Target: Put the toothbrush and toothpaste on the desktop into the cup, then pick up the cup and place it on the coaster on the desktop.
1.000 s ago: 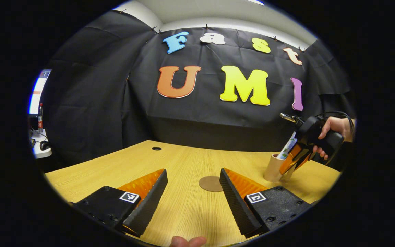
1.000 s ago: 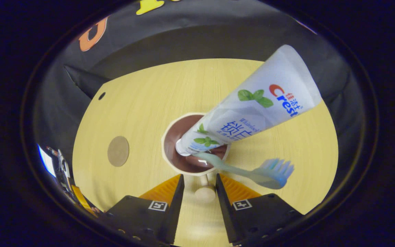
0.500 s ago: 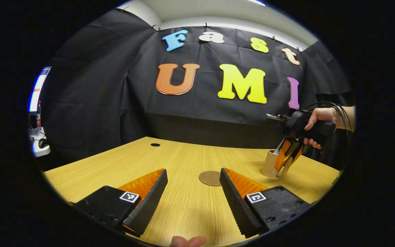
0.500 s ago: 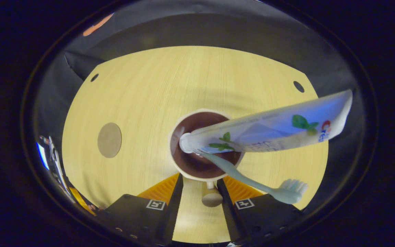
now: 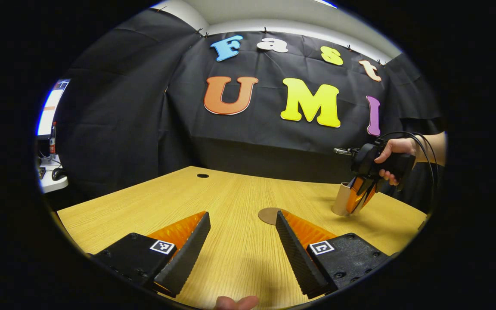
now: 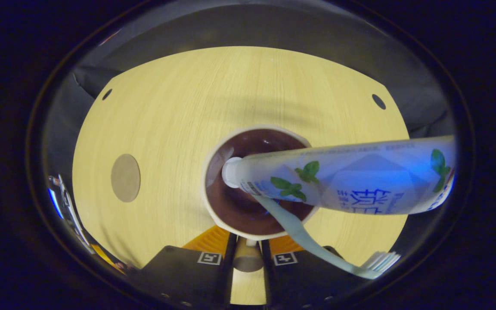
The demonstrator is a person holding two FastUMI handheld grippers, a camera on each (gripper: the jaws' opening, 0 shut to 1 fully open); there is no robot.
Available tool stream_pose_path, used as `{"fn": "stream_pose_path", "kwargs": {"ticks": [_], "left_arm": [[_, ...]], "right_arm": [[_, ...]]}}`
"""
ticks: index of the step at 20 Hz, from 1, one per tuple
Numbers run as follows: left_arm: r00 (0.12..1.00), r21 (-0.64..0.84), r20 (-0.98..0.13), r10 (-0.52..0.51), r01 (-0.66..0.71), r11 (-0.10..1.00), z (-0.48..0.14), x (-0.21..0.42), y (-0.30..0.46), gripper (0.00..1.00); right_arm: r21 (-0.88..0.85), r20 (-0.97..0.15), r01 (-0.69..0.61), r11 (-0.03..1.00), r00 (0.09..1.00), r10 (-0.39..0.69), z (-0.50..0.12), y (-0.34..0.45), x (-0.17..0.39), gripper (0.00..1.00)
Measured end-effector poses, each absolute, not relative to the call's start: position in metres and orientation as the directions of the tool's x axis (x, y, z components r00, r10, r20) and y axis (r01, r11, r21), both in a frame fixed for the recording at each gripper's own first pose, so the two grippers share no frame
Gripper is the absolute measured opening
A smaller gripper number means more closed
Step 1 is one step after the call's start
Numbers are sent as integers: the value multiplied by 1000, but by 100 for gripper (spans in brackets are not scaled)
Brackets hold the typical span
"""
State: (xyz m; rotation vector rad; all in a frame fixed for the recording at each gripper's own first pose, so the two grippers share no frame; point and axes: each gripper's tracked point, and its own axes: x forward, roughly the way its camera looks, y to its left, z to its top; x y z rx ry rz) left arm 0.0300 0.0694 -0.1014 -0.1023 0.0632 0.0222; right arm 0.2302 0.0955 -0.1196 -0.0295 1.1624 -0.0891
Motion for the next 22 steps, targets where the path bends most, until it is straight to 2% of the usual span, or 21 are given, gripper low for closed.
{"fn": "stream_pose_path", "kwargs": {"ticks": [2, 6, 14, 16, 17, 22], "left_arm": [[997, -108, -74, 21, -29, 994, -107, 26, 69, 97], [996, -115, -72, 43, -51, 992, -106, 23, 75, 98], [996, -119, -64, 60, -68, 991, -104, 17, 82, 98], [996, -122, -64, 62, -69, 990, -105, 14, 83, 100], [996, -119, -65, 65, -73, 990, -105, 12, 85, 98], [994, -124, -60, 86, -93, 988, -102, 6, 94, 98]], "right_arm": [[-84, -924, 46, 995, 370, -95, -114, 97, 226, 28], [-76, -921, 52, 996, 378, -90, -121, 97, 226, 25], [-76, -918, 15, 997, 388, -76, -127, 103, 219, 25], [-82, -911, -5, 997, 405, -73, -127, 105, 217, 25], [-87, -909, -20, 996, 410, -71, -127, 106, 216, 25], [-98, -889, -90, 991, 455, -47, -123, 108, 222, 25]]}}
